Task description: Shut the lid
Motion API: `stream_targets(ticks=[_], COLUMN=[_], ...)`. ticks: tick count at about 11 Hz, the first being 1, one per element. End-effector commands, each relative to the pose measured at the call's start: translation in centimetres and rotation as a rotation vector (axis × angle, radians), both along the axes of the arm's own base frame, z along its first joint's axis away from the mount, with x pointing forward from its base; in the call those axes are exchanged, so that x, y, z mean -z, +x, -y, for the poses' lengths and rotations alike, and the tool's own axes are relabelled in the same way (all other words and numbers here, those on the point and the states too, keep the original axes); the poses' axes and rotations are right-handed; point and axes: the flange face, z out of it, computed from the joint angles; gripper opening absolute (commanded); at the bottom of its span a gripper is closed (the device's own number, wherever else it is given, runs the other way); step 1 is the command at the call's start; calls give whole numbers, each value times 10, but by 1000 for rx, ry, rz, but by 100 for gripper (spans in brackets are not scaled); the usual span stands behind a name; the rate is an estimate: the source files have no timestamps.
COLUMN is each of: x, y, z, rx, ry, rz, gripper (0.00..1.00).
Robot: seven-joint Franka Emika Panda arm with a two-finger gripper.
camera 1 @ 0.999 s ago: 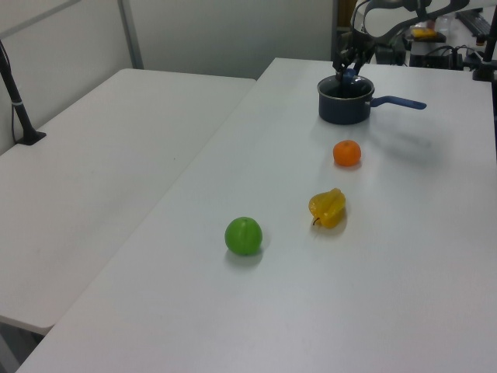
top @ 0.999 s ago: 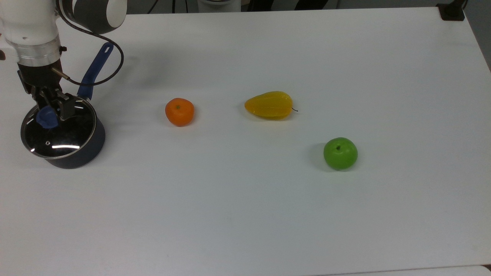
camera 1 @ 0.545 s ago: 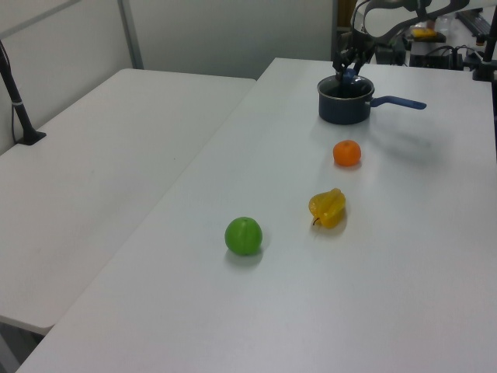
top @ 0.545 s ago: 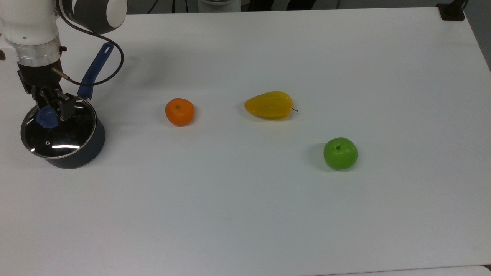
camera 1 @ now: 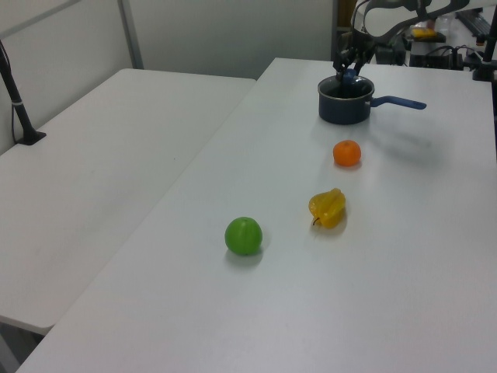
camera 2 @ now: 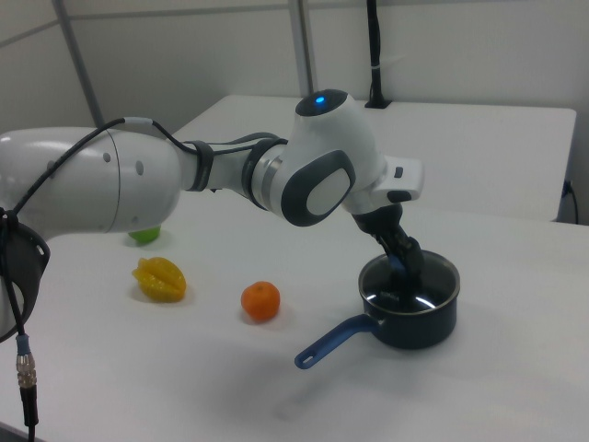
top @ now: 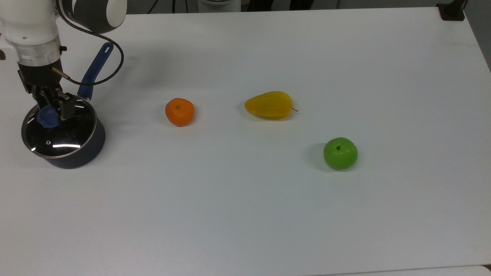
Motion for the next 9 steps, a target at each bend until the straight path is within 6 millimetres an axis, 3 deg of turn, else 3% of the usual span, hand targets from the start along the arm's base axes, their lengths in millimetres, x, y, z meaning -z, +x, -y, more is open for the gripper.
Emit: stream_targets(ticks=[1,3,4,7,9], x=[-11,-10,-10,-16,-44], y=[-2,-1,-1,0,7], z=[-3,-3,-2,-7,-47], rx=[-3,-3,-5,-20,-85], ry=[21,20,18,4,-20], rz=[-2,-2,-1,1,26], gripper=[51,95,100,100,100])
